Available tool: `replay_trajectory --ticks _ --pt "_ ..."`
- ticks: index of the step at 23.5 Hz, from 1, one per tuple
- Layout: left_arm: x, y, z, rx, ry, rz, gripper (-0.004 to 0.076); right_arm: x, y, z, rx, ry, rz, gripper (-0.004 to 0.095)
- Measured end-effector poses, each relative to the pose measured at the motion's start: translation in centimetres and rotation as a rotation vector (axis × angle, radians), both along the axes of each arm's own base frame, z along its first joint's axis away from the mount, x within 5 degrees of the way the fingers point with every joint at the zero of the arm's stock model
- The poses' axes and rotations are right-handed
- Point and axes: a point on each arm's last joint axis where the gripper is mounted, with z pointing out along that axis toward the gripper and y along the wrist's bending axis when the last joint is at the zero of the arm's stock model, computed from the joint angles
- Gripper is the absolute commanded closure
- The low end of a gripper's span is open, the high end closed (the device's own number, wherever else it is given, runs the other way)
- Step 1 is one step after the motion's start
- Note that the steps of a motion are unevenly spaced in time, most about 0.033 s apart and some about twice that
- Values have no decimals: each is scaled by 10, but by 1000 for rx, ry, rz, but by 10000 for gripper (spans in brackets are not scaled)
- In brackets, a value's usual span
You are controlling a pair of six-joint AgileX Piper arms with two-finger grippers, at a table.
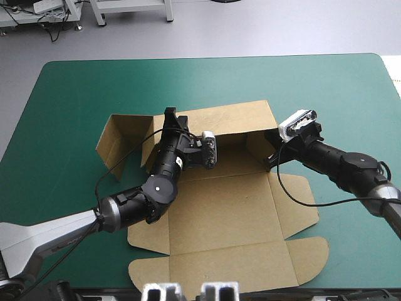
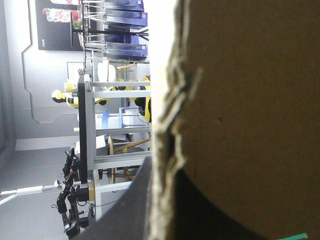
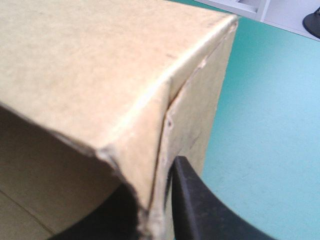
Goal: Fold the box
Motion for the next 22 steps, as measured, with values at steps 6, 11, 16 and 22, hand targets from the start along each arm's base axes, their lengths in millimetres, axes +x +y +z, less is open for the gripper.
replay_trajectory --ticks 6,11,16,22 --pt "0 0 0 -6 1 -2 734 0 2 0 -13 -5 -10 913" --pt "1 -1 -2 -13 3 10 654 0 3 0 -12 -2 -15 912" --pt "12 -1 -15 41 7 28 441 0 5 -2 -9 19 -18 913" --pt "8 -16 -13 -16 19 13 417 0 4 -2 -11 31 -26 912"
